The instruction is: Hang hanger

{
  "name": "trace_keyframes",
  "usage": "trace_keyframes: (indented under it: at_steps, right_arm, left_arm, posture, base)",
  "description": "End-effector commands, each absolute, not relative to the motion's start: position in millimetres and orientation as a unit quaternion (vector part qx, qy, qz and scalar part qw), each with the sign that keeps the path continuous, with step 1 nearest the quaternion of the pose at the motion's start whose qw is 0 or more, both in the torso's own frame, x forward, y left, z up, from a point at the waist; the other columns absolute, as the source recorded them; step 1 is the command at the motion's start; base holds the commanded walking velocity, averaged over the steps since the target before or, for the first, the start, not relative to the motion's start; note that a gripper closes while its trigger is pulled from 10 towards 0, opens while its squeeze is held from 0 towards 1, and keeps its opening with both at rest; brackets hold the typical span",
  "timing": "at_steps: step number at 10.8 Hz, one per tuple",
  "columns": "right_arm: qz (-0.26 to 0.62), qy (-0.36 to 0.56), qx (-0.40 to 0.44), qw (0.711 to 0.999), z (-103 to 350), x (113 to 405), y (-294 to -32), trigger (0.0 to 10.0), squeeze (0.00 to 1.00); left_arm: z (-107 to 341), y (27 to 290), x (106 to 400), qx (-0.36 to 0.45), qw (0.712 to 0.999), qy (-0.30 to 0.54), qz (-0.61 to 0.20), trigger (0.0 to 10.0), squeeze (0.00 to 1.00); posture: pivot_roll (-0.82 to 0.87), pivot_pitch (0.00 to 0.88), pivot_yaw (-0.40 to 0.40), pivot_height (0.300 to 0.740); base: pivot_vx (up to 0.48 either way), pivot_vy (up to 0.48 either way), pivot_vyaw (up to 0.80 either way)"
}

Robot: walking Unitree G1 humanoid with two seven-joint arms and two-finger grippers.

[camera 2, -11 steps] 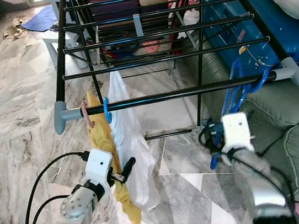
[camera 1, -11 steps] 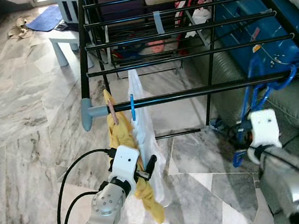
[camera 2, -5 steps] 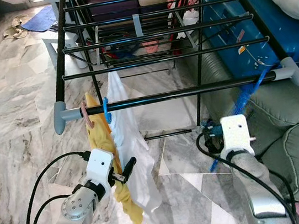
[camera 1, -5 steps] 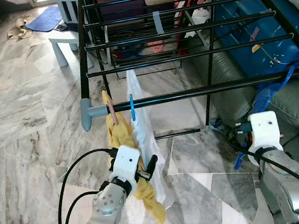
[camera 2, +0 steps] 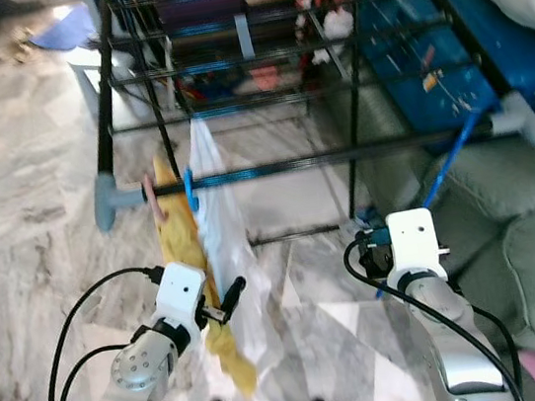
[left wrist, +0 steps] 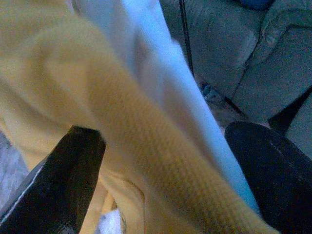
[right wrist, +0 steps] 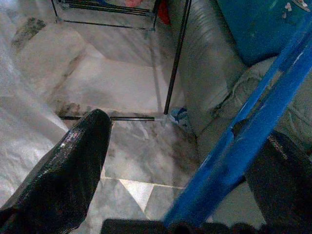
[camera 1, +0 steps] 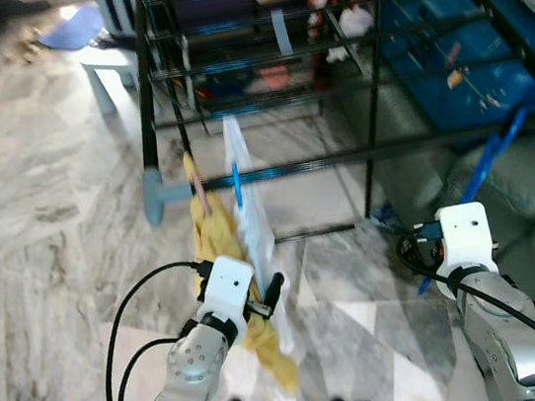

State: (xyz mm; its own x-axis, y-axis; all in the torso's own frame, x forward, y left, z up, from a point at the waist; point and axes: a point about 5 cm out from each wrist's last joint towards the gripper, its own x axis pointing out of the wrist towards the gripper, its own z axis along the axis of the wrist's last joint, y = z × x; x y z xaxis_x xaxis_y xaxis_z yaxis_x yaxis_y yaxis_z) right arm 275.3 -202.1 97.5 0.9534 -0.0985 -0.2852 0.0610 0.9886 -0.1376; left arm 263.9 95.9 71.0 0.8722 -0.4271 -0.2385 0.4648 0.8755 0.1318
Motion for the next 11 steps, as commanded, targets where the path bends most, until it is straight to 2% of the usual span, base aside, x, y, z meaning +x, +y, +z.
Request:
trace_keyframes:
  at_steps: [1,10,11]
  right_arm:
    - [-0.042,0.145,-0.068,0.986,99.9,274.1,-203.0,10.0,0.69]
    - [-0.036,0.152,-0.063,0.986,95.1,275.1,-198.2,10.0,0.67]
    - [-0.028,0.154,-0.059,0.986,93.5,276.3,-194.9,10.0,0.59]
  left_arm:
    - [62.3,97.9,259.8,0.098,0.961,0.121,-0.227,10.0,0.0]
    - [61.5,97.2,263.1,0.105,0.961,0.117,-0.229,10.0,0.0]
    - [61.5,97.6,264.2,0.106,0.961,0.117,-0.228,10.0,0.0]
  posture:
    - [-0.05,0.169,-0.012,0.74]
    - [-0.05,0.159,-0.01,0.74]
    - [-0.05,0.155,-0.009,0.74]
  base:
    - [-0.3,0.0,0.0]
    - [-0.365,0.0,0.0]
    - [-0.345,0.0,0.0]
